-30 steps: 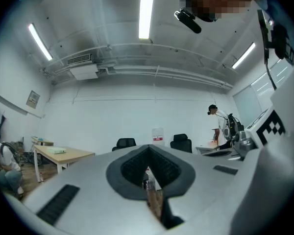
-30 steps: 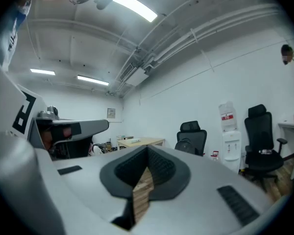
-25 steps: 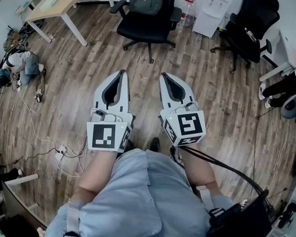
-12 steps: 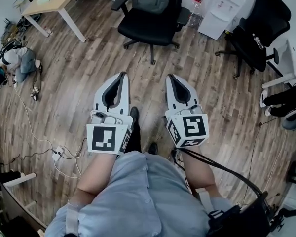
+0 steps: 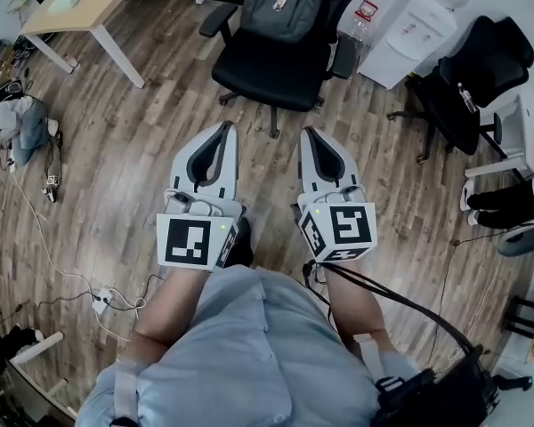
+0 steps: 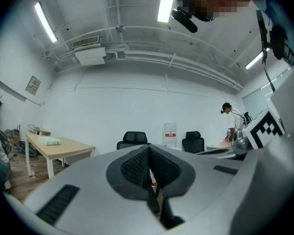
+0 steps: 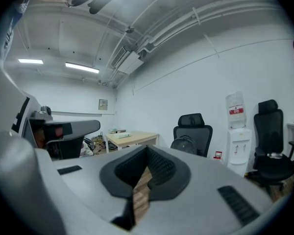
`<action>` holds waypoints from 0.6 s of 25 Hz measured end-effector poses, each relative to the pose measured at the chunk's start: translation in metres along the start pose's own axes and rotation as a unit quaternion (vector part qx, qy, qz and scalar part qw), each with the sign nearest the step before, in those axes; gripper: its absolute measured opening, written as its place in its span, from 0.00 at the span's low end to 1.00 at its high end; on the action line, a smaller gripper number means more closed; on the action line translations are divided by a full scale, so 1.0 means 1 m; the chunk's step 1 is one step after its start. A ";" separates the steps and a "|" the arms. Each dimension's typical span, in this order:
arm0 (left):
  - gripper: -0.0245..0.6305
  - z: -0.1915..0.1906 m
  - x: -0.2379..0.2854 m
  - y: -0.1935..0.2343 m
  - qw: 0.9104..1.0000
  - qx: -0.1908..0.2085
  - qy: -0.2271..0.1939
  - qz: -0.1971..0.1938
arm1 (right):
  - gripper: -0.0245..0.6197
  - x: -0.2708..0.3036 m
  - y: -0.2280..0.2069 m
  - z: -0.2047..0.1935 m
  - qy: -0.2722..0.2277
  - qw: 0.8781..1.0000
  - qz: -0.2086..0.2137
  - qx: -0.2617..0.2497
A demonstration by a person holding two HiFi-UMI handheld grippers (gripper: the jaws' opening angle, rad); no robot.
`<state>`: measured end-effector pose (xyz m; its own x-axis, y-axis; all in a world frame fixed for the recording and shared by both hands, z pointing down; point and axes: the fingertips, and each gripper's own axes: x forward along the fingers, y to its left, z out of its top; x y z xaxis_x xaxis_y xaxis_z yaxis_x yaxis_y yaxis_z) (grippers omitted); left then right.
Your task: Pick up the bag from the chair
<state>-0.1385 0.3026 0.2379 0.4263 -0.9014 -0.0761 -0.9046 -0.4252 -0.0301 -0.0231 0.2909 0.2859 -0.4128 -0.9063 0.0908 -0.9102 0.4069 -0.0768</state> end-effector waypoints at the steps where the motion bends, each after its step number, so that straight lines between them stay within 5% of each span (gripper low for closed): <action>1: 0.04 0.003 0.009 0.009 1.000 0.000 -0.003 -0.002 | 0.04 0.013 0.000 0.005 -0.002 1.000 0.000 -0.002; 15: 0.04 -0.011 0.094 0.066 1.000 -0.001 0.000 -0.027 | 0.04 0.098 -0.040 0.019 -0.012 0.999 -0.041 0.008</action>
<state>-0.1579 0.1889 0.2397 0.4742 -0.8772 -0.0748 -0.8804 -0.4732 -0.0313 -0.0271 0.1834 0.2793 -0.3351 -0.9393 0.0737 -0.9405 0.3288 -0.0853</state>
